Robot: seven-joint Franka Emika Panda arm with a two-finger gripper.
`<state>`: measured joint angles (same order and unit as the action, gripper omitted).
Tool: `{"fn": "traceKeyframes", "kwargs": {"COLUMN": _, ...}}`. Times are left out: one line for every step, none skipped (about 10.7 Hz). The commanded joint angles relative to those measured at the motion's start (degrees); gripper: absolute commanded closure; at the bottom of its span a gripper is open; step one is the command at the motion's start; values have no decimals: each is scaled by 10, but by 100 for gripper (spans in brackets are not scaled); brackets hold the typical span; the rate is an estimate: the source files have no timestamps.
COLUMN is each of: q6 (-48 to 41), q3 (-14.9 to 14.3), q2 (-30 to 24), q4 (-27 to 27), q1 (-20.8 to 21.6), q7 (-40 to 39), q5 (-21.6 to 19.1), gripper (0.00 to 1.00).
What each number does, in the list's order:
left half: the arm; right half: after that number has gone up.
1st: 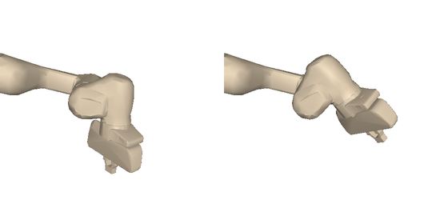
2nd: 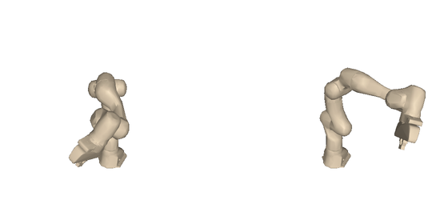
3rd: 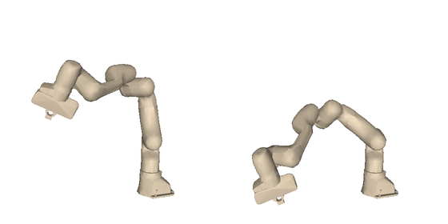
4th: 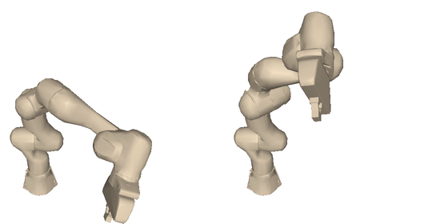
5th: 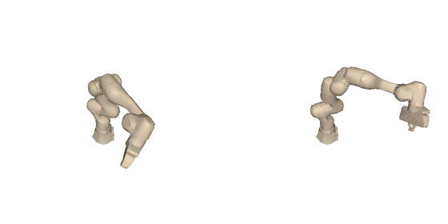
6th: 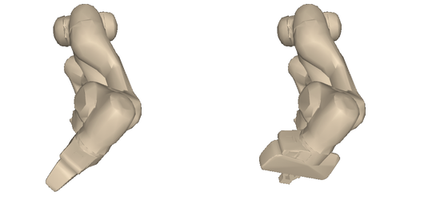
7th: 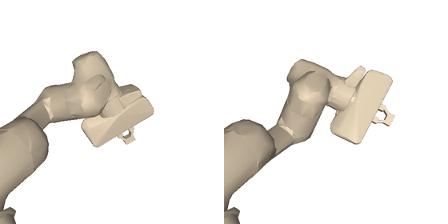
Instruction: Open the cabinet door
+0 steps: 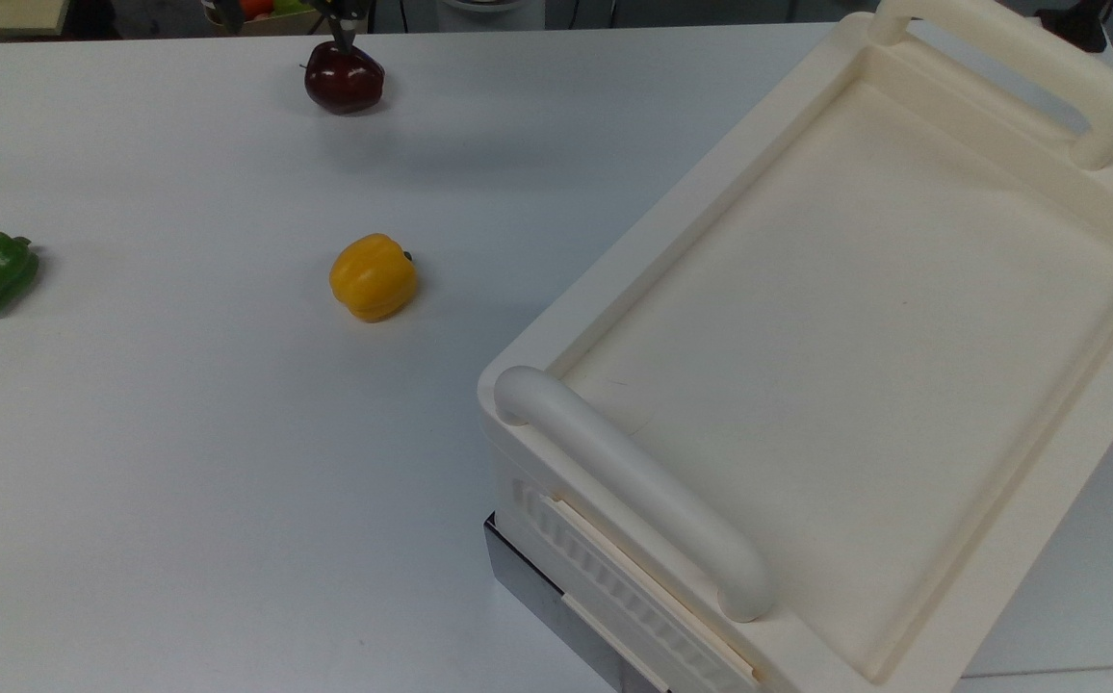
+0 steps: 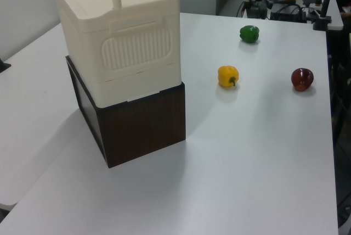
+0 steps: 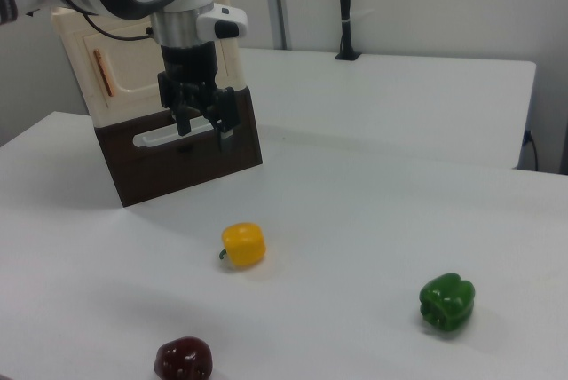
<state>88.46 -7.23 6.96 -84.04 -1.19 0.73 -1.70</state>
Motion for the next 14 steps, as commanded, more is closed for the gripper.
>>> {"fn": "traceKeyframes", "kwargs": {"q6": -4, "q3": -6, "q2": -8, "q4": -2, "q1": 3, "q7": 8, "q5": 6, "gripper": 0}}
{"fn": "traceKeyframes", "kwargs": {"q6": -6, "q3": -6, "q2": -9, "q4": -2, "q1": 3, "q7": 3, "q5": 6, "gripper": 0}}
{"fn": "traceKeyframes", "kwargs": {"q6": -8, "q3": -6, "q2": -9, "q4": -2, "q1": 3, "q7": 1, "q5": 3, "gripper": 0}}
{"fn": "traceKeyframes", "kwargs": {"q6": -7, "q3": -5, "q2": -9, "q4": -2, "q1": 4, "q7": 2, "q5": 2, "gripper": 0}}
{"fn": "traceKeyframes", "kwargs": {"q6": -3, "q3": -5, "q2": -9, "q4": -2, "q1": 4, "q7": 2, "q5": 1, "gripper": 0}}
{"fn": "traceKeyframes", "kwargs": {"q6": -1, "q3": -5, "q2": -6, "q4": -2, "q1": 4, "q7": 2, "q5": -1, "gripper": 0}}
{"fn": "traceKeyframes", "kwargs": {"q6": -1, "q3": -6, "q2": -4, "q4": -2, "q1": 4, "q7": 2, "q5": -1, "gripper": 0}}
{"fn": "traceKeyframes", "kwargs": {"q6": -1, "q3": -6, "q2": -5, "q4": -2, "q1": 5, "q7": 1, "q5": -1, "gripper": 0}}
{"fn": "traceKeyframes", "kwargs": {"q6": -3, "q3": -5, "q2": -5, "q4": -2, "q1": 5, "q7": 1, "q5": -2, "gripper": 0}}
{"fn": "traceKeyframes", "kwargs": {"q6": -4, "q3": -5, "q2": -5, "q4": -2, "q1": 4, "q7": 1, "q5": -2, "gripper": 0}}
{"fn": "traceKeyframes", "kwargs": {"q6": -4, "q3": -5, "q2": -5, "q4": -2, "q1": 4, "q7": 1, "q5": -2, "gripper": 0}}
{"fn": "traceKeyframes", "kwargs": {"q6": -2, "q3": -5, "q2": -5, "q4": -2, "q1": 4, "q7": 0, "q5": -2, "gripper": 0}}
{"fn": "traceKeyframes", "kwargs": {"q6": -2, "q3": -5, "q2": -4, "q4": -2, "q1": 4, "q7": 0, "q5": -2, "gripper": 0}}
{"fn": "traceKeyframes", "kwargs": {"q6": -6, "q3": -5, "q2": -4, "q4": -2, "q1": 4, "q7": 0, "q5": -1, "gripper": 0}}
